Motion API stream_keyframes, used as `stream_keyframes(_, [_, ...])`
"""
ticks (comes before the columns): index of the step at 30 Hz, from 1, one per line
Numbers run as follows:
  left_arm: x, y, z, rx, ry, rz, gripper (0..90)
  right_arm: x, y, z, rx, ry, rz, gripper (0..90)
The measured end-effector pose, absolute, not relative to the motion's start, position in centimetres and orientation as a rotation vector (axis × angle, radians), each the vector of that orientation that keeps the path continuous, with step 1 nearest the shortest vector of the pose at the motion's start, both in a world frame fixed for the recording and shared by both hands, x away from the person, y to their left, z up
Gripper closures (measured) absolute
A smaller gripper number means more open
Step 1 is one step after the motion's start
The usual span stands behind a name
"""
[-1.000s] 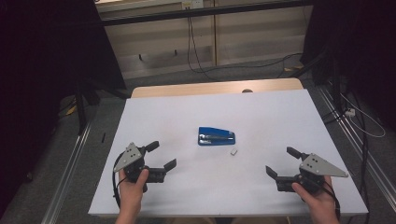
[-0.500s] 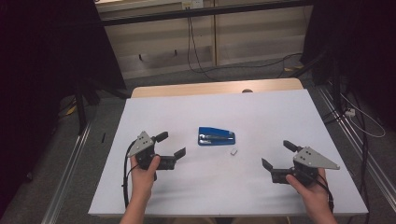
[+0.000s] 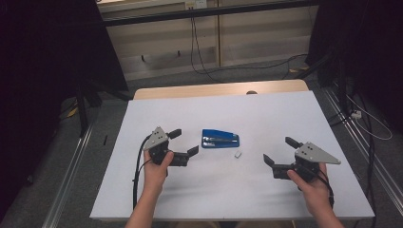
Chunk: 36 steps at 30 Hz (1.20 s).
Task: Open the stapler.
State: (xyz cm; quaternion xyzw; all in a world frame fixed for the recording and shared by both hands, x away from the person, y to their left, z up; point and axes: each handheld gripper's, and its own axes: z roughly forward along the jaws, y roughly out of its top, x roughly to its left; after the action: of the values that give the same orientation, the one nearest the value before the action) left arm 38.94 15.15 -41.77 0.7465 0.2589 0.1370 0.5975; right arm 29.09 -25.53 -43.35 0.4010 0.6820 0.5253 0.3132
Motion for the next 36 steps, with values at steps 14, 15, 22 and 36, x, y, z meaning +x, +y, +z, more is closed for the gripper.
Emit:
stream_keyframes(14, [40.5, 14.8, -42.0, 1.734, 0.626, 0.301, 2.8, 30.7, -23.9, -43.1, 1.043, 1.824, 1.397, 3.0])
stream_keyframes(15, [40.6, 14.8, -42.0, 1.733, 0.634, 0.297, 2.8, 30.8, -23.8, -43.1, 1.041, 1.827, 1.397, 3.0])
stream_keyframes(22, [41.4, 14.5, -42.3, 1.754, 0.646, 0.302, 2.7, 31.9, -22.8, -42.8, 1.038, 1.831, 1.416, 3.0])
stream_keyframes(36, [42.5, 13.9, -42.0, 1.752, 0.656, 0.258, 2.8, 33.3, -22.0, -42.8, 1.030, 1.846, 1.420, 3.1])
